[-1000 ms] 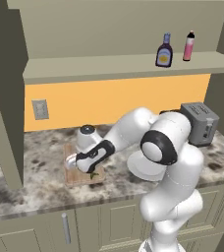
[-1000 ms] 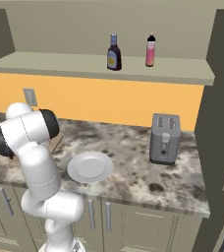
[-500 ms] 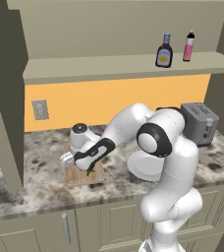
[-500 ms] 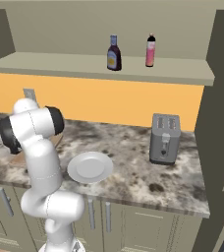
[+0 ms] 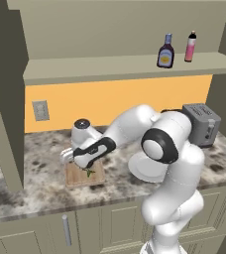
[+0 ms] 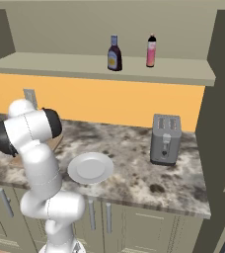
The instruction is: Pick the fish from the plate and place it on the cutting board. Then pick the condiment bottle from the cabinet and place it next to the cutting board.
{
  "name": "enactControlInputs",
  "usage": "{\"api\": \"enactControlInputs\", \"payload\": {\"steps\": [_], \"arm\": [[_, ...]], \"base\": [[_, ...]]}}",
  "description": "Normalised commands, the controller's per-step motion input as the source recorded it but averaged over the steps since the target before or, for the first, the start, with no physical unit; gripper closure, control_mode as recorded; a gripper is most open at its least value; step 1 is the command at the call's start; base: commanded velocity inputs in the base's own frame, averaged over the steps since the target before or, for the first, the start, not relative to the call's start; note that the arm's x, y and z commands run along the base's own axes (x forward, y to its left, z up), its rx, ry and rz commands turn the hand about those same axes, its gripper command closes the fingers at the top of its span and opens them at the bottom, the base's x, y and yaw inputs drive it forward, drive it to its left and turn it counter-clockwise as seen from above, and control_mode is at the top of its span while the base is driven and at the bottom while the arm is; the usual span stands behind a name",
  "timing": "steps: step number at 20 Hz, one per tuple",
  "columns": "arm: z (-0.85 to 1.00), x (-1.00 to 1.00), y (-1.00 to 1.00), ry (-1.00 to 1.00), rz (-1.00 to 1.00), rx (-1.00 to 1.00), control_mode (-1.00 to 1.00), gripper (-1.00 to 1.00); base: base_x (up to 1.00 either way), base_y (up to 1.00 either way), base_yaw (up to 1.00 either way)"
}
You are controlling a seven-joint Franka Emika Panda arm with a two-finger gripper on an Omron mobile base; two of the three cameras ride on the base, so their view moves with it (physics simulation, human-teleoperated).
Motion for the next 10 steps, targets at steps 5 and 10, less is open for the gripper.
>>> {"api": "enactControlInputs", "payload": {"steps": [5,10], "arm": [[0.33,-0.03,-0.06,-0.1,0.0,0.09,-1.0,-1.0],[0.26,-0.14,-0.08,-0.1,0.0,0.04,-1.0,-1.0]], "base": [[0.0,0.0,0.0],[0.0,0.0,0.0]]}}
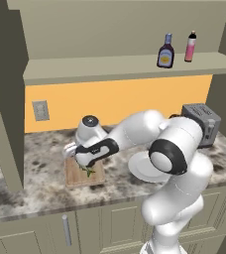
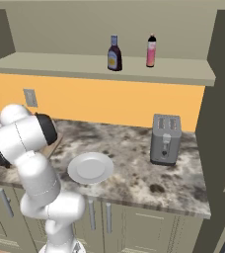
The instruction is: Pick the fish from the plate and place it on the cutting board. Then pick the condiment bottle from the cabinet and place it next to the cutting board.
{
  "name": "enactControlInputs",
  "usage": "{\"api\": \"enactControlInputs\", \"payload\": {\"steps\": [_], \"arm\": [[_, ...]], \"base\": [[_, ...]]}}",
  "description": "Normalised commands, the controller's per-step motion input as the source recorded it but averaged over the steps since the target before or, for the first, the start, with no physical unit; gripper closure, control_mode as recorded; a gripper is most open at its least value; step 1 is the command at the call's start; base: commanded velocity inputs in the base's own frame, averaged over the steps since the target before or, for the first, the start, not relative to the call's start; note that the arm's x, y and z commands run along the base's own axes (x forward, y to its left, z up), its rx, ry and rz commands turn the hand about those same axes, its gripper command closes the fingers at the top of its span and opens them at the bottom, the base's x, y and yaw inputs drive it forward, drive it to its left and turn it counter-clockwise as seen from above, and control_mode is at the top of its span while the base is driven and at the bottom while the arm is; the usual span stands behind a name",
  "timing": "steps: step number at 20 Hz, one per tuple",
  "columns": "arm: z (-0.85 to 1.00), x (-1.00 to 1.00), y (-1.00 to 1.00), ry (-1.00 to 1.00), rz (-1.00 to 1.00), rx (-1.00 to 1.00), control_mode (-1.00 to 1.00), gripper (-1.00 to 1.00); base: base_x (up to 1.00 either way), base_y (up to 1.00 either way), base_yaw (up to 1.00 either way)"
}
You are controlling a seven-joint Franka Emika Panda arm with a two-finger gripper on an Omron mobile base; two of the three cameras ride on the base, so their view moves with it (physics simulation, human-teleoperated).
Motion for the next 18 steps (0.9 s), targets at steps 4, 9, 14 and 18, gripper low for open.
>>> {"api": "enactControlInputs", "payload": {"steps": [4,9,14,18], "arm": [[0.24,-0.29,-0.1,-0.1,0.0,0.0,-1.0,-1.0],[0.25,-0.32,-0.12,-0.09,0.0,0.0,-1.0,-1.0],[0.24,-0.28,-0.18,-0.04,0.0,0.0,-1.0,-1.0],[0.26,-0.34,-0.23,-0.01,0.04,0.03,-1.0,-1.0]], "base": [[0.0,0.0,0.0],[0.0,0.0,0.0],[0.0,0.0,0.0],[0.0,0.0,0.0]]}}
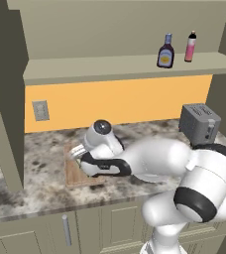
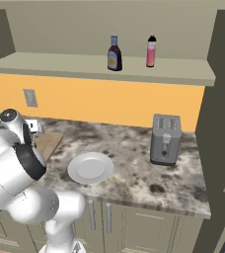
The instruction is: Pick the fish from the plate and place it on the cutting board. Then pick the condiment bottle from the cabinet and place it next to the cutting board.
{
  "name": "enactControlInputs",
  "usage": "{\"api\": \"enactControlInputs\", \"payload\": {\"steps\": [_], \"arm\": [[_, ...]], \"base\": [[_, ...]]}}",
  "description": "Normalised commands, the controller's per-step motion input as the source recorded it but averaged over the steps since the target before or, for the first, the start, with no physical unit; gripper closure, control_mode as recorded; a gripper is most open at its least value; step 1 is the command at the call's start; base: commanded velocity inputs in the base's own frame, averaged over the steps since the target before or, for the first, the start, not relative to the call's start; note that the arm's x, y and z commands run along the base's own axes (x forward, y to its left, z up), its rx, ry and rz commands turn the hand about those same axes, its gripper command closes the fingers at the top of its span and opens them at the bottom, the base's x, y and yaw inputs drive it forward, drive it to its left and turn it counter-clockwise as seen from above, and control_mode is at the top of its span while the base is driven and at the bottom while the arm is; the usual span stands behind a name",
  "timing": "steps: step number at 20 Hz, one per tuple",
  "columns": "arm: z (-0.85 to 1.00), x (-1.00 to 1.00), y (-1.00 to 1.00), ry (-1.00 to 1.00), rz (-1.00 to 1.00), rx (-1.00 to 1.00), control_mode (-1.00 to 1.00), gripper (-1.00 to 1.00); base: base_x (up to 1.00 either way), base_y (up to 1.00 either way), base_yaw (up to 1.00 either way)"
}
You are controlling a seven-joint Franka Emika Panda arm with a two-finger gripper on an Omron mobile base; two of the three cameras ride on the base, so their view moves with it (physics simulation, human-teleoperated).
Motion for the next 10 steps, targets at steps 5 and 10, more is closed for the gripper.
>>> {"api": "enactControlInputs", "payload": {"steps": [5,10], "arm": [[0.25,-0.33,-0.15,0.0,0.08,0.03,-1.0,-1.0],[0.17,-0.29,-0.02,-0.03,0.13,0.0,-1.0,-1.0]], "base": [[0.0,0.0,0.0],[0.0,0.0,0.0]]}}
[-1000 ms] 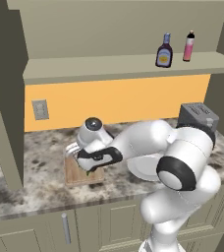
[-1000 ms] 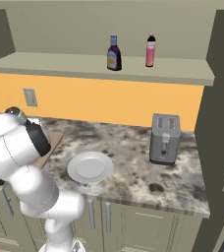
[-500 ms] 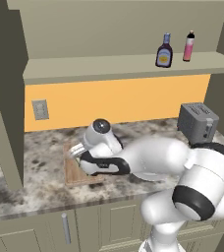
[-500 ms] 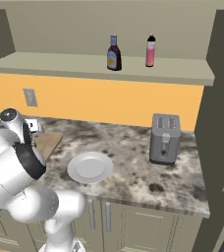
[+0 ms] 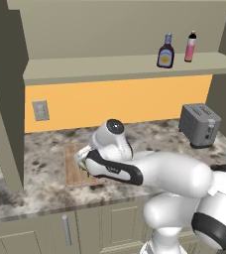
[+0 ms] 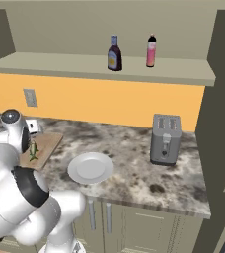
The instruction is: Pick the fish from the plate and place it on the cutting board. Then pick the condiment bottle from the cabinet and place it next to the cutting board.
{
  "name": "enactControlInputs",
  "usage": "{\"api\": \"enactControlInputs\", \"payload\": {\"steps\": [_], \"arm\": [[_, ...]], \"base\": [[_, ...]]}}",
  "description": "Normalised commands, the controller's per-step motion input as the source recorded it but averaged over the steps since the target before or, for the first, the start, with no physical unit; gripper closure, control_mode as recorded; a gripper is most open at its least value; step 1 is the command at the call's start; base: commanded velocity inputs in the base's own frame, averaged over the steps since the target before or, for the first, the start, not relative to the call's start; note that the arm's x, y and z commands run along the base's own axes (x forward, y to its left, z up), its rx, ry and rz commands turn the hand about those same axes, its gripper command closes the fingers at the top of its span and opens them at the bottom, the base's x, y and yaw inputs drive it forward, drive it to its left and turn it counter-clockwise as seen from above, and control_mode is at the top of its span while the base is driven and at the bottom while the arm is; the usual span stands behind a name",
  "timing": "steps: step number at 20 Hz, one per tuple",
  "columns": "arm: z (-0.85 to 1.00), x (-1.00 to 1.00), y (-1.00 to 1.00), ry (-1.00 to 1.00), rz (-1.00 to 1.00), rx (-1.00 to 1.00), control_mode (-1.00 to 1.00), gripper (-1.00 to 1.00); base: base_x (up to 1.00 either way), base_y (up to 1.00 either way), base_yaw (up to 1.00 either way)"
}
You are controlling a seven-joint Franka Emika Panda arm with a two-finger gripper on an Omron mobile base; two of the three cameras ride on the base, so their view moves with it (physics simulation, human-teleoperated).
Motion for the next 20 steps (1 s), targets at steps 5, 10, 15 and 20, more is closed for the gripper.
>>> {"api": "enactControlInputs", "payload": {"steps": [5,10,15,20], "arm": [[0.18,-0.21,-0.01,-0.09,0.16,0.0,-1.0,-1.0],[0.12,-0.12,-0.09,-0.15,0.21,0.0,-1.0,-1.0],[0.1,-0.05,-0.21,-0.2,0.25,0.02,-1.0,-1.0],[0.14,-0.12,-0.35,-0.22,0.28,0.07,-1.0,-1.0]], "base": [[0.0,0.0,0.0],[0.0,0.0,0.0],[0.0,0.0,0.0],[0.0,0.0,0.0]]}}
